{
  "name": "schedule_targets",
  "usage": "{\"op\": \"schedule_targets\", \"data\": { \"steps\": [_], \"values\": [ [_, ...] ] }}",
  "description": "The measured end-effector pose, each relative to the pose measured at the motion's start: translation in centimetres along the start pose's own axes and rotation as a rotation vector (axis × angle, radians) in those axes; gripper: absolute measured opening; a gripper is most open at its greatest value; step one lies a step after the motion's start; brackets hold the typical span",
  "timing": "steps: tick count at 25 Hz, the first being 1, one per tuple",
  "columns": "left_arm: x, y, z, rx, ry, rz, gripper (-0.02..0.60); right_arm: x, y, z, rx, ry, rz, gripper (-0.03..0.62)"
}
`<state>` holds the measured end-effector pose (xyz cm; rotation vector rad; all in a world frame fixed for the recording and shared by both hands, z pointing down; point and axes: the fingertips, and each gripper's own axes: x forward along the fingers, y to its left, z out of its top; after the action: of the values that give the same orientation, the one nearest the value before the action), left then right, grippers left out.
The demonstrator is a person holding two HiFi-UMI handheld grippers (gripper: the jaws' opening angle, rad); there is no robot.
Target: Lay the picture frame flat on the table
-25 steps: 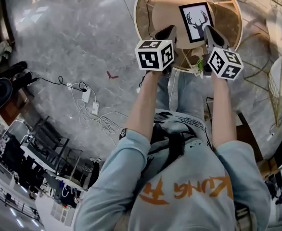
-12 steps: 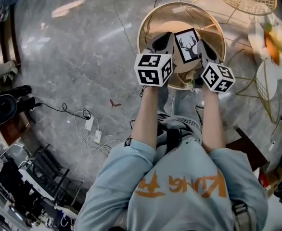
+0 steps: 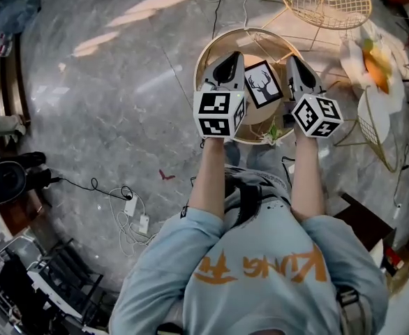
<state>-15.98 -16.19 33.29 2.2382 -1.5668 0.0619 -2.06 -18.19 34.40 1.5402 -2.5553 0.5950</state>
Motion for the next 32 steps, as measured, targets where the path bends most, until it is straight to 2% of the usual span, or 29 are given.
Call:
{"op": "schedule_targets", "data": {
  "steps": [5,10,17,32],
  "values": [
    [-0.6,-0.1,3.3,0.080,-0.052,0.045,0.021,-0.4,1.1,2.5,-0.123,-0.005,-0.026,-0.003],
    [-1.2,-0.7,7.5,0.146,-0.103,0.045,0.021,-0.7,1.6,6.1,-0.150,-0.068,-0.045,-0.003],
    [-1.3,-1.3,11.1,0.209,-0.155,0.063,0.021,-1.1,2.3,10.3,-0.202,-0.130,-0.038,-0.003],
    [-0.8,-2.5,13.0,0.244,-0.204,0.086,0.021,-2.6,1.6,12.8,-0.259,-0.184,-0.058,-0.003]
  ]
}}
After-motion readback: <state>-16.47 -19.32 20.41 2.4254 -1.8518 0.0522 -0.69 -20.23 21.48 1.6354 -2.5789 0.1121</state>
